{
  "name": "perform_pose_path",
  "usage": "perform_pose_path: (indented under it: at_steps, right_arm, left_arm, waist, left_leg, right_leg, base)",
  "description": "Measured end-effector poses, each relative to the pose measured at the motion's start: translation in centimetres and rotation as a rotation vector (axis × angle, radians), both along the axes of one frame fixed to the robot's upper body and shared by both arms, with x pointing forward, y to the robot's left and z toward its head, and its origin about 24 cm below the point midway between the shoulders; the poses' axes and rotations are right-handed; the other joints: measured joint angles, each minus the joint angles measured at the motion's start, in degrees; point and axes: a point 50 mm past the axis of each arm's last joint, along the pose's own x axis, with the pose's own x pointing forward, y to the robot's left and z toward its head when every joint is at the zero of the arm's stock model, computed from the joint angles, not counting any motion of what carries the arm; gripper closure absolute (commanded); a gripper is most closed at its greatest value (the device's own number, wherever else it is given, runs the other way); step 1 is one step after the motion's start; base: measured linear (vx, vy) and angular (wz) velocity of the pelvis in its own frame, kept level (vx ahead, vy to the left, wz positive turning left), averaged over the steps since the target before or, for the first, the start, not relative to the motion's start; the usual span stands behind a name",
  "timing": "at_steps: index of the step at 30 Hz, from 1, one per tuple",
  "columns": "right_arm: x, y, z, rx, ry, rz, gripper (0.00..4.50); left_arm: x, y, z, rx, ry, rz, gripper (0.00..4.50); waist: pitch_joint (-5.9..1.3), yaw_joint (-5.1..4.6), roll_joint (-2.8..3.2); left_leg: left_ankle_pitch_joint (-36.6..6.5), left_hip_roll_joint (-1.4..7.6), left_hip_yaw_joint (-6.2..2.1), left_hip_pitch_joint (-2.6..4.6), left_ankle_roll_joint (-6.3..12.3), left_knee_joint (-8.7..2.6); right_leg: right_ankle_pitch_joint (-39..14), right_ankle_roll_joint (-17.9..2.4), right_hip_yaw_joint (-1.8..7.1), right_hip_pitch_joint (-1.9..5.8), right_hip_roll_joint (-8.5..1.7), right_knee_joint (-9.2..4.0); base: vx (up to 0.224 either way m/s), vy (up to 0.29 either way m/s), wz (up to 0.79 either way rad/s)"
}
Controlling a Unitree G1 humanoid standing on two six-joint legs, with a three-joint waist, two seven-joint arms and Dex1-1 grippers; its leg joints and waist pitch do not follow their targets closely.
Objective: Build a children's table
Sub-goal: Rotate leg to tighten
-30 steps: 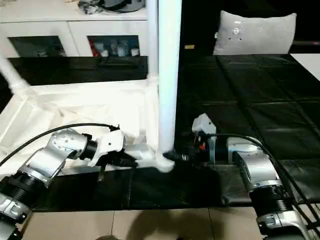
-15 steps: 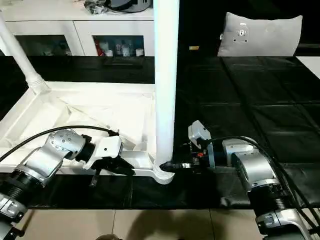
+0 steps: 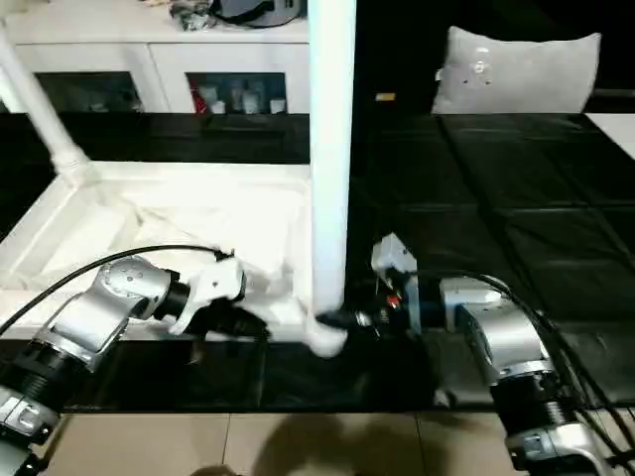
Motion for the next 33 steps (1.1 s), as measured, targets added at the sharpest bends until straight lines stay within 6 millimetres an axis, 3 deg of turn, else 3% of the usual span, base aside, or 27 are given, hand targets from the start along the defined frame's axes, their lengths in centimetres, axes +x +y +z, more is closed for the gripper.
perform_pose_path:
  at_steps: [3,6,10,12,13,14,17,18,23,28,33]
  right_arm:
    - [1.4,1.0,-0.3,0.011,-0.025,-0.252,2.54]
    - [2.1,1.4,-0.4,0.003,-0.039,-0.381,2.54]
    - [3.1,2.7,-0.3,-0.004,-0.059,-0.566,2.55]
    - [3.4,3.4,-0.3,-0.010,-0.070,-0.643,2.55]
    - [3.5,3.5,-0.3,-0.011,-0.075,-0.660,1.99]
    - [3.5,3.7,-0.2,-0.003,-0.077,-0.680,1.86]
    - [3.5,3.7,-0.3,0.008,-0.080,-0.704,1.79]
    - [3.4,3.3,-0.3,0.007,-0.085,-0.687,1.46]
    - [2.8,1.8,-0.2,0.016,-0.083,-0.581,1.01]
    - [1.6,0.2,0.1,-0.044,-0.111,-0.366,0.57]
    - [1.0,-0.4,0.4,-0.057,-0.105,-0.216,0.51]
  left_arm:
    - [0.5,-1.0,-0.2,-0.019,-0.004,0.176,4.50]
    - [0.5,-2.3,-0.4,-0.047,0.000,0.267,4.50]
    - [0.8,-3.7,-0.4,-0.068,-0.021,0.389,4.50]
    - [0.9,-4.2,-0.4,-0.066,-0.044,0.432,4.50]
    - [1.0,-4.3,-0.4,-0.067,-0.051,0.440,4.50]
    - [1.0,-4.5,-0.4,-0.064,-0.061,0.448,4.50]
    - [0.9,-5.0,-0.3,-0.064,-0.078,0.437,4.50]
    - [0.9,-5.0,-0.2,-0.063,-0.091,0.420,4.50]
    - [0.8,-4.4,-0.2,-0.052,-0.121,0.353,4.50]
    - [0.5,-2.9,-0.3,-0.036,-0.126,0.229,4.50]
    - [-0.1,-1.9,-0.2,-0.019,-0.112,0.091,4.50]
  waist:
    - [0.06,-2.79,-0.08]
    - [0.05,-4.70,-0.11]
    - [0.04,-5.76,-0.10]
    - [0.02,-5.65,-0.06]
    - [0.01,-5.51,-0.04]
    - [0.01,-5.35,-0.04]
    - [-0.02,-4.88,0.00]
    - [-0.01,-4.66,0.00]
    - [0.00,-3.86,0.05]
    - [0.01,-3.19,0.08]
    - [0.01,-1.94,0.08]
  left_leg:
    - [0.0,0.07,0.11,0.11,-0.09,0.07]
    - [0.0,0.17,0.11,0.02,-0.07,0.00]
    - [0.0,0.16,0.09,-0.07,-0.03,-0.14]
    - [0.0,0.17,0.06,-0.09,-0.04,-0.23]
    - [0.0,0.17,0.06,-0.11,-0.04,-0.26]
    - [0.0,0.17,0.03,-0.15,-0.01,-0.26]
    - [0.1,0.14,-0.01,-0.40,0.34,-0.25]
    - [0.0,0.14,-0.01,-0.41,0.39,-0.25]
    - [-0.1,0.14,0.01,-0.42,0.45,-0.26]
    - [0.0,0.14,0.02,-0.34,0.45,-0.18]
    - [0.0,0.13,0.03,-0.35,0.47,-0.09]
  right_leg:
    - [0.0,0.0,-0.12,0.06,-0.01,-0.20]
    - [0.0,0.1,-0.33,0.19,0.00,-0.63]
    - [0.1,0.1,-0.37,0.10,0.02,-0.64]
    - [0.1,0.1,-0.39,0.10,0.03,-0.63]
    - [0.1,0.1,-0.39,0.08,0.03,-0.63]
    - [0.1,0.1,-0.39,0.08,0.03,-0.63]
    - [0.1,0.1,-0.32,-0.07,0.02,-0.62]
    - [0.1,0.1,-0.29,-0.07,0.02,-0.62]
    - [0.0,0.1,-0.26,-0.12,0.02,-0.55]
    - [0.1,0.1,-0.23,-0.07,0.02,-0.51]
    - [0.1,0.1,-0.17,-0.04,0.02,-0.50]
  base:
    - [0.000,0.000,0.00]
    - [0.000,0.000,0.00]
    - [0.000,0.000,0.00]
    - [0.000,0.000,0.00]
    - [0.000,0.000,0.00]
    - [0.000,0.000,0.00]
    - [0.000,0.000,0.00]
    - [0.000,0.000,0.00]
    - [0.000,0.000,0.00]
    - [0.000,0.000,0.00]
    - [0.000,0.000,0.00]
